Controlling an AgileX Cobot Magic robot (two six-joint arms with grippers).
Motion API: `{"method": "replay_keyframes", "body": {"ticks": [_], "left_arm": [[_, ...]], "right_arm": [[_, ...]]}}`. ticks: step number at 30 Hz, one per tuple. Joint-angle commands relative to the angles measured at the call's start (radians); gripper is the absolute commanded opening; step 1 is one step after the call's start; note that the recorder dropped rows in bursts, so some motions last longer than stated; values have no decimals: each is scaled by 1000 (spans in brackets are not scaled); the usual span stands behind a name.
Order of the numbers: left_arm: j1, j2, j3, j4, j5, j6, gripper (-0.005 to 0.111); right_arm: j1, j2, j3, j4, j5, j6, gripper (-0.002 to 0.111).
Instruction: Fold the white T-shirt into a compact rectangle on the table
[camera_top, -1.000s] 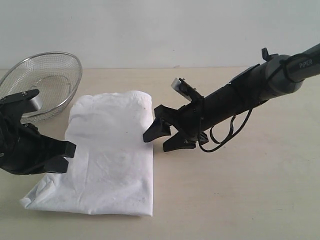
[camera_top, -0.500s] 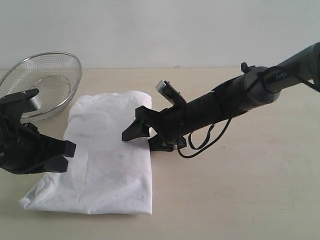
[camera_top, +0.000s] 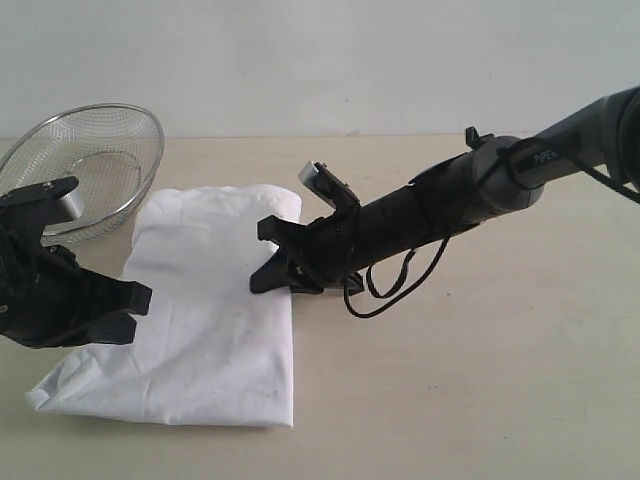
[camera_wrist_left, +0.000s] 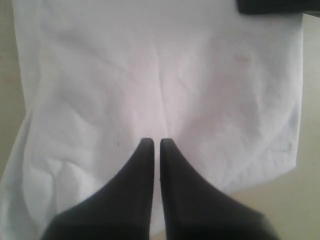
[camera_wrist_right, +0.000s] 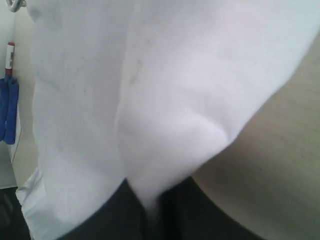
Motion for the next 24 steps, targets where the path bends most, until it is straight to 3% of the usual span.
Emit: {"method": "replay_keyframes", "body": {"ticks": [1, 12, 19, 24], "left_arm": [[-2, -9, 5, -8, -8, 7, 5], [-2, -9, 5, -12, -8, 11, 5], [-2, -9, 5, -27, -11, 11, 5], [-2, -9, 5, -27, -15, 11, 5]], "right_arm": [[-2, 2, -2, -19, -21, 3, 0], [-174, -78, -4, -205, 16, 90, 0], [-284, -79, -6, -214, 34, 84, 0], [-340, -79, -108, -277, 61, 133, 0]]}}
